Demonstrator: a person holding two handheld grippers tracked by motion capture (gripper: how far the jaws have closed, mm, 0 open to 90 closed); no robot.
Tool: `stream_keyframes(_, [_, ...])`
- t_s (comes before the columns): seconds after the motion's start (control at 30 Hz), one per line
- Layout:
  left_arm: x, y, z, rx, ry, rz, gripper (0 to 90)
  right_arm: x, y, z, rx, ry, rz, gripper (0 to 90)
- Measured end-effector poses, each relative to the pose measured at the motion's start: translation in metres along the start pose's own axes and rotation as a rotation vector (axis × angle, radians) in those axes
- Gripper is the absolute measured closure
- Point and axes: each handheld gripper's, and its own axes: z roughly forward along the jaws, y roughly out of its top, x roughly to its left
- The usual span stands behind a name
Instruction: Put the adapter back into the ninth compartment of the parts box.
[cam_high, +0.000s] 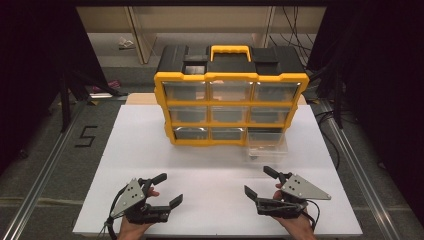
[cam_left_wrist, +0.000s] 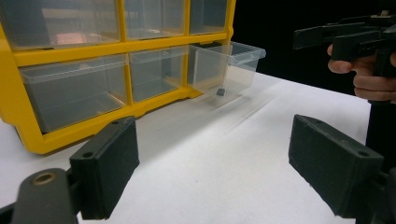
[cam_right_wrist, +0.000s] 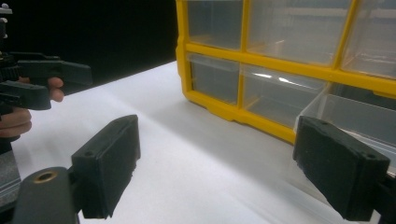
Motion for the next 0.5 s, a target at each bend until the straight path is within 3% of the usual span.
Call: stream_keyframes(0.5, [0.0004,-0.0001,0.0006,0.003,0.001,-0.001,15.5,-0.0031,-0.0020,-0.0014,-0.003,-0.009,0.001,15.7])
